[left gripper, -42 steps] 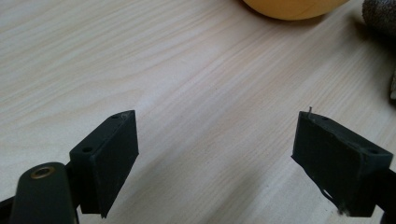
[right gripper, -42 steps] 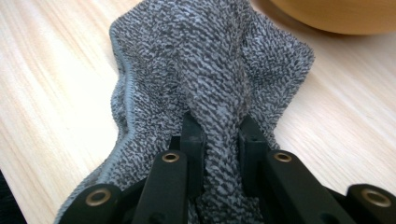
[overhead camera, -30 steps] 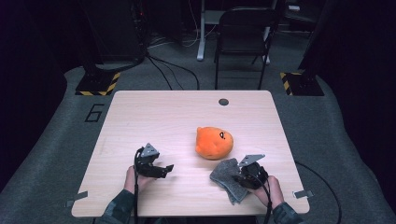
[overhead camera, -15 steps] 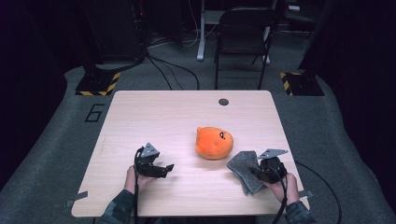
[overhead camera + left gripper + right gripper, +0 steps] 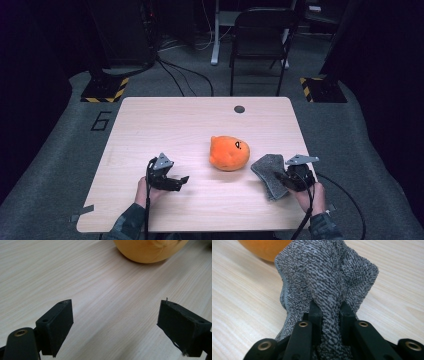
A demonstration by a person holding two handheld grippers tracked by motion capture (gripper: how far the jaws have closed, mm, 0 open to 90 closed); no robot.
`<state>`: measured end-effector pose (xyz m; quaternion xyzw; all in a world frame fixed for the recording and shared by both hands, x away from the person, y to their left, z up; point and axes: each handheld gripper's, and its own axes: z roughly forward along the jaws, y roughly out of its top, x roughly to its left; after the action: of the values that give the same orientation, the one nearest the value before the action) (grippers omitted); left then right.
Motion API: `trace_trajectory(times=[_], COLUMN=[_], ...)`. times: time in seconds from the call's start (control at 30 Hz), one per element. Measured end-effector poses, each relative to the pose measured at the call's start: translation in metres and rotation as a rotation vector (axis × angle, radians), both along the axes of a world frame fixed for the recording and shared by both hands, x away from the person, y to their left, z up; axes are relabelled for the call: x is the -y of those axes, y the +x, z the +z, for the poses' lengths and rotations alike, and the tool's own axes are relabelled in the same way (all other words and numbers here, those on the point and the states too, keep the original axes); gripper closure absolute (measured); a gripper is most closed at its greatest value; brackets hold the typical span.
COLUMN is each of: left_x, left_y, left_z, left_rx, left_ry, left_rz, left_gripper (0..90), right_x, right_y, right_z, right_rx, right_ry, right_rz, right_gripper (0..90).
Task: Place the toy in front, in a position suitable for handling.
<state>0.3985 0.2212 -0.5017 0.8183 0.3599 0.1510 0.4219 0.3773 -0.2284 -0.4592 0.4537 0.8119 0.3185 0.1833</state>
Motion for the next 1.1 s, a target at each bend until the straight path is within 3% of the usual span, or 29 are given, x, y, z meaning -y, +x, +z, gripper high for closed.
trace_trajectory(times=[0.2, 0.23, 0.67, 1.1], left_x=[0.008, 0.01, 0.039, 0.068], left_y=[0.001, 0.002, 0.013, 0.026], left_z=[0.004, 0.005, 0.019, 0.018], left_rx=[0.027, 0.026, 0.086, 0.079], left_ry=[-0.009, -0.013, -0.048, -0.044], left_rz=[-0.014, -0.02, -0.082, -0.13], left_gripper=[13.2, 13.3, 14.5, 16.3], right_x=[0.006, 0.004, 0.008, 0.008], right_y=[0.005, 0.005, 0.024, 0.031], right_z=[0.003, 0.005, 0.019, 0.02], right_rx=[0.032, 0.021, 0.066, 0.062], right_ry=[-0.004, 0.016, 0.058, 0.105], right_rz=[0.004, -0.022, -0.05, -0.051], right_gripper=[76.7, 76.8, 76.7, 76.7])
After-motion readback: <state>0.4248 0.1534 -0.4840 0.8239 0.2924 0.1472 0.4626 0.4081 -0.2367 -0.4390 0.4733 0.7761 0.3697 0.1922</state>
